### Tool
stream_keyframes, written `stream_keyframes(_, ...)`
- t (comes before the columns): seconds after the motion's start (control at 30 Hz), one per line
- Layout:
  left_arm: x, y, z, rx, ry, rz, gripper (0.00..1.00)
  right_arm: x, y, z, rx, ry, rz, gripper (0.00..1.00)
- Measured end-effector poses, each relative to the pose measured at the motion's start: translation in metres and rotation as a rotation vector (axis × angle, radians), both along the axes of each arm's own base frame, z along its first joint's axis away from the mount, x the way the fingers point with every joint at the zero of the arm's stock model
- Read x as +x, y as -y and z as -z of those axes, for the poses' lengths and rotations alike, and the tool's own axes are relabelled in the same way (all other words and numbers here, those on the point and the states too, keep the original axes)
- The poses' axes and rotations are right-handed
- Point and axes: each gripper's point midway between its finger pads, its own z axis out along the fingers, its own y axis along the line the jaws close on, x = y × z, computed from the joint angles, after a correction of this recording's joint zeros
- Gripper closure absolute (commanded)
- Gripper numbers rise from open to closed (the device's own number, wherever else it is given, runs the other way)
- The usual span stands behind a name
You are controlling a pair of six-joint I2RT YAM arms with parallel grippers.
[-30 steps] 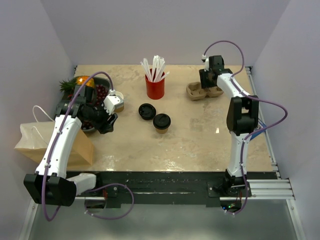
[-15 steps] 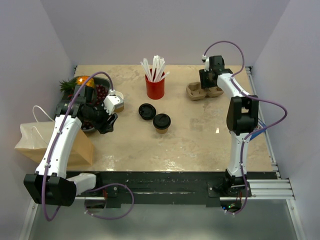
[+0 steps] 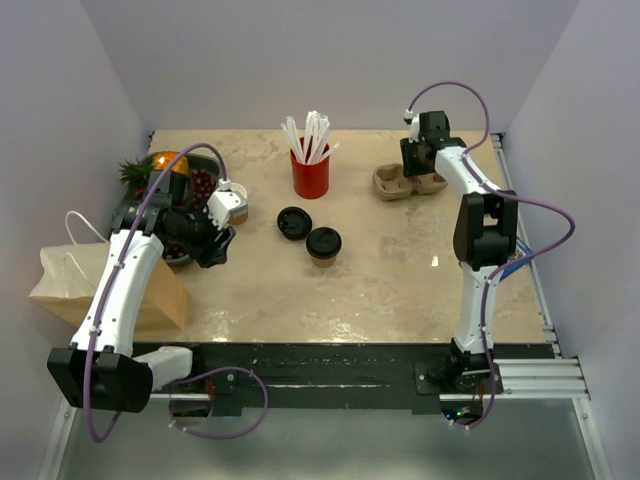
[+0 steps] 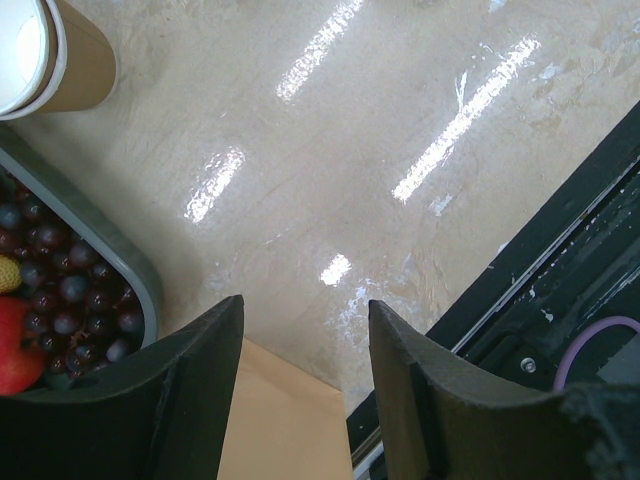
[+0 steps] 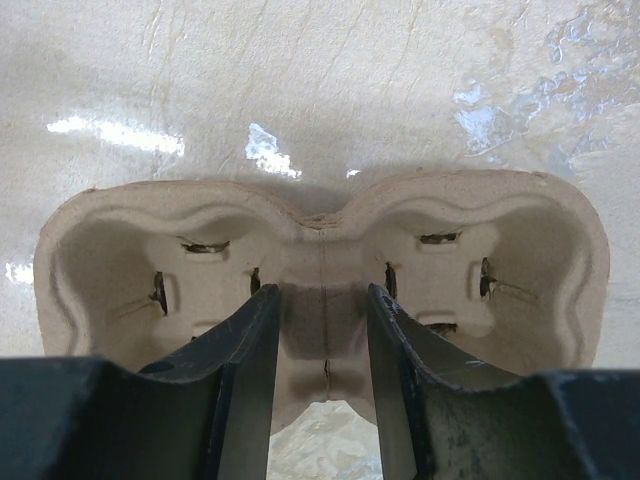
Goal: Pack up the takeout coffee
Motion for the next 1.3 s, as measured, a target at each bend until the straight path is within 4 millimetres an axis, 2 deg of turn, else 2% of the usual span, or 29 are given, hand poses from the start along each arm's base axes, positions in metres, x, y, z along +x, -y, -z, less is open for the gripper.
stream_keyframes(0.17,-0.002,0.000,0.001,0.000,-0.002,0.000,0.43,0.000,0.000,0.000,0.009,-0.001,-0.007,0.98)
stream_keyframes(0.37,-0.003,0.000,0.003,0.000,-0.008,0.001,0.43,-0.003,0.001,-0.007,0.018,0.000,-0.013,1.00)
stream_keyframes(0.6,-0.003,0.002,0.003,-0.010,-0.010,0.007,0.43,-0.006,-0.001,-0.048,0.023,0.065,-0.042,1.00)
stream_keyframes(0.73,-0.002,0.003,0.007,-0.014,-0.028,0.017,0.44,-0.007,0.000,-0.060,0.016,0.089,-0.052,1.00)
stream_keyframes(0.77,-0.001,0.004,0.009,-0.015,-0.035,0.018,0.44,-0.007,0.000,-0.060,0.015,0.089,-0.053,0.98)
stream_keyframes(0.87,0.000,0.005,0.012,-0.021,-0.051,0.021,0.44,-0.009,0.001,-0.059,0.013,0.078,-0.053,0.63)
stream_keyframes(0.97,0.001,0.007,0.013,-0.029,-0.054,0.024,0.44,-0.012,0.001,-0.057,0.012,0.065,-0.055,0.52)
stream_keyframes(1.07,0.002,0.007,0.013,-0.031,-0.053,0.026,0.44,-0.015,0.002,-0.048,0.009,0.036,-0.060,0.44)
stream_keyframes(1.3,0.002,0.007,0.014,-0.031,-0.060,0.025,0.45,-0.021,0.000,-0.004,0.010,-0.068,-0.066,0.43)
